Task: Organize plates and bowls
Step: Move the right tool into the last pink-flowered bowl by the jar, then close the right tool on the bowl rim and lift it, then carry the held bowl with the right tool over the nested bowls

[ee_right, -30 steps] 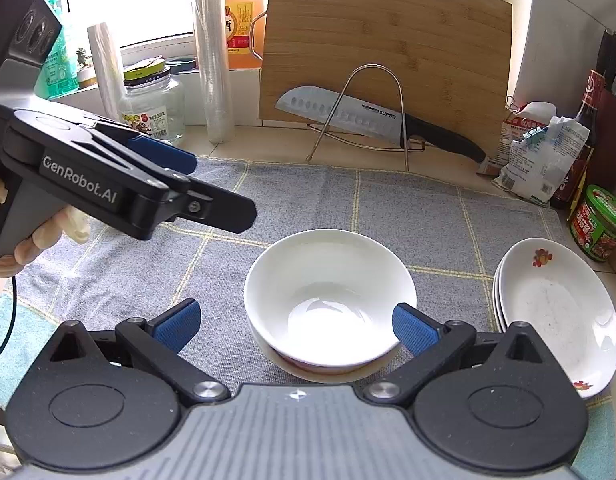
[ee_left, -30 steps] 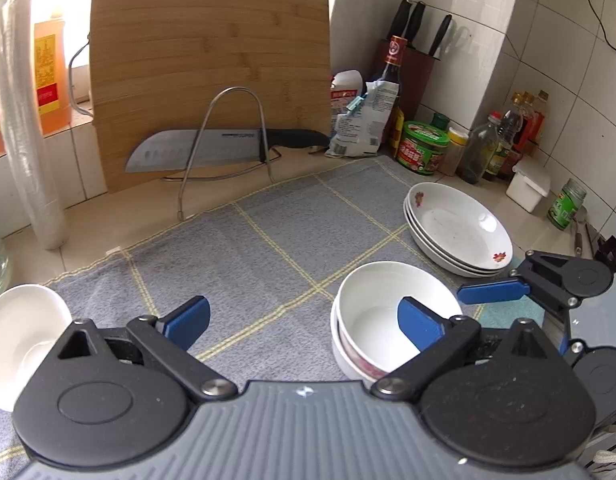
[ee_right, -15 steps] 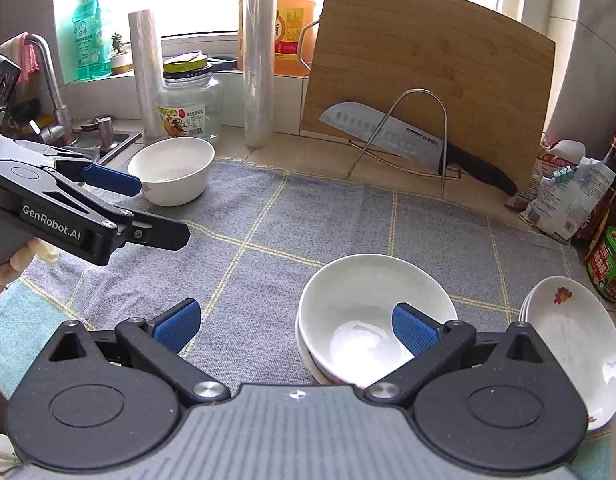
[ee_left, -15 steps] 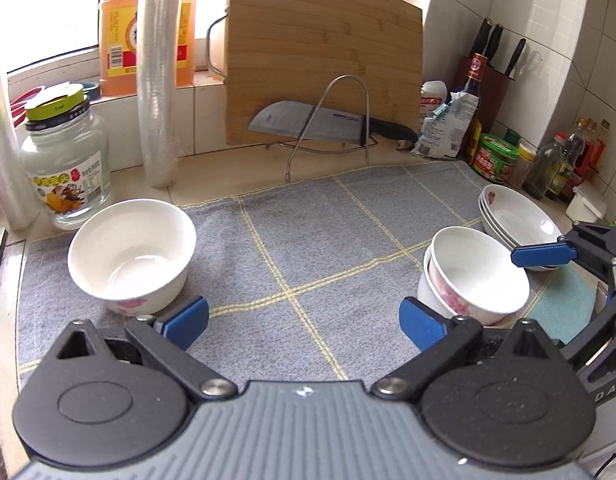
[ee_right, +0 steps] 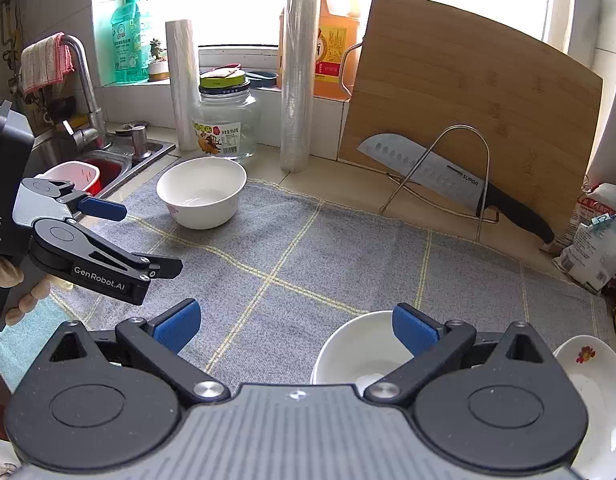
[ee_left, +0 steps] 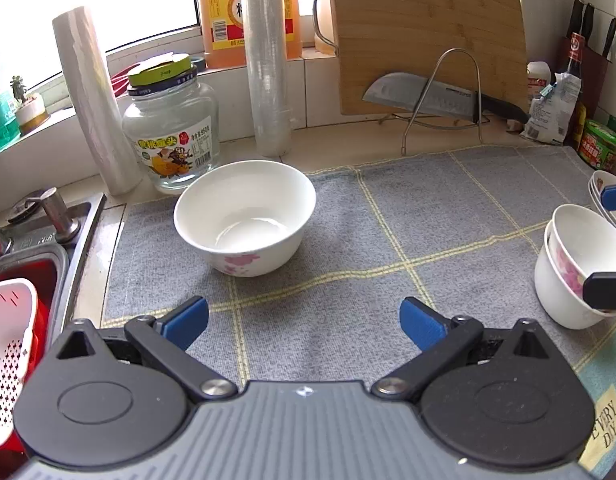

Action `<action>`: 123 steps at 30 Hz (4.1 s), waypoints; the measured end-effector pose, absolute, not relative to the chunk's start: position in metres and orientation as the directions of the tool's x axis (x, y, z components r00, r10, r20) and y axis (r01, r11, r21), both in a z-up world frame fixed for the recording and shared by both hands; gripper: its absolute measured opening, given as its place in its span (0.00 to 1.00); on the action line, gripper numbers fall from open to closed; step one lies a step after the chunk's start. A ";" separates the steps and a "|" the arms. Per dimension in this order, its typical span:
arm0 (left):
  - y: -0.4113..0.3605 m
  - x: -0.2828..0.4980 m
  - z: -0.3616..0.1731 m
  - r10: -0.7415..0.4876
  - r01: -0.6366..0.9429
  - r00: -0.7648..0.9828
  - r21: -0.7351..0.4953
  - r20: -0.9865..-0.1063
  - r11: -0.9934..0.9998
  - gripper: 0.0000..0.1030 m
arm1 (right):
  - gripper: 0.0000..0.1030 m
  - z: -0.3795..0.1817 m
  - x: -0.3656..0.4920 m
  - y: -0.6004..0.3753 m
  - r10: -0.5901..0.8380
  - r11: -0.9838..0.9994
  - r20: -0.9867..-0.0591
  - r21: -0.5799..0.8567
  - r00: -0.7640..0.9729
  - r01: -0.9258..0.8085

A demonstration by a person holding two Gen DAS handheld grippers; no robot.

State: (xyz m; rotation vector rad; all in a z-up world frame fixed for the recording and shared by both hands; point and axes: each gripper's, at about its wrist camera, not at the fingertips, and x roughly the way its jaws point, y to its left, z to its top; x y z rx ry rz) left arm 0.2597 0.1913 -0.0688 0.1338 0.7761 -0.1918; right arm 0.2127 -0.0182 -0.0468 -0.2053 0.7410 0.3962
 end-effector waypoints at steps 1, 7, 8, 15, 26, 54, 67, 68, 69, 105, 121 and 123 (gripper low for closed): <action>0.192 0.262 -0.069 -0.118 0.223 0.707 0.061 -0.697 0.973 0.98 | 1.00 -0.047 0.217 -0.014 0.269 0.907 -0.696 -0.049 0.666 -0.418; 0.207 0.282 -0.078 -0.127 0.212 0.728 0.046 -0.674 0.976 0.98 | 1.00 -0.045 0.243 0.014 0.255 0.908 -0.721 -0.050 0.644 -0.415; 0.211 0.286 -0.080 -0.133 0.209 0.726 0.033 -0.675 0.977 0.98 | 1.00 -0.044 0.247 0.019 0.258 0.908 -0.725 -0.045 0.639 -0.417; 0.226 0.303 -0.096 -0.144 0.225 0.721 0.032 -0.677 0.974 0.98 | 1.00 -0.046 0.286 0.051 0.251 0.896 -0.753 -0.057 0.609 -0.440; 0.231 0.317 -0.105 -0.172 0.230 0.739 0.004 -0.652 0.973 0.98 | 1.00 -0.052 0.351 0.091 0.313 0.858 -0.779 -0.013 0.544 -0.513; 0.235 0.326 -0.103 -0.225 0.267 0.760 -0.022 -0.609 0.963 0.91 | 0.98 -0.091 0.416 0.143 0.411 0.772 -0.827 0.093 0.384 -0.628; 0.235 0.326 -0.103 -0.222 0.262 0.759 -0.024 -0.612 0.965 0.91 | 0.73 -0.095 0.420 0.148 0.436 0.734 -0.839 0.122 0.325 -0.669; 0.235 0.326 -0.103 -0.222 0.263 0.759 -0.025 -0.612 0.965 0.91 | 0.73 -0.096 0.421 0.148 0.436 0.733 -0.840 0.123 0.323 -0.669; 0.235 0.326 -0.103 -0.223 0.263 0.759 -0.025 -0.611 0.965 0.91 | 0.73 -0.096 0.421 0.148 0.438 0.733 -0.840 0.126 0.321 -0.668; 0.238 0.327 -0.103 -0.236 0.282 0.751 -0.023 -0.617 0.959 0.91 | 0.71 -0.095 0.423 0.142 0.470 0.727 -0.830 0.172 0.299 -0.664; 0.236 0.317 -0.093 -0.261 0.301 0.728 -0.047 -0.634 0.953 0.91 | 0.71 -0.082 0.407 0.138 0.478 0.733 -0.817 0.169 0.323 -0.658; 0.235 0.315 -0.091 -0.268 0.305 0.721 -0.054 -0.639 0.951 0.91 | 0.71 -0.080 0.402 0.136 0.478 0.734 -0.815 0.166 0.327 -0.659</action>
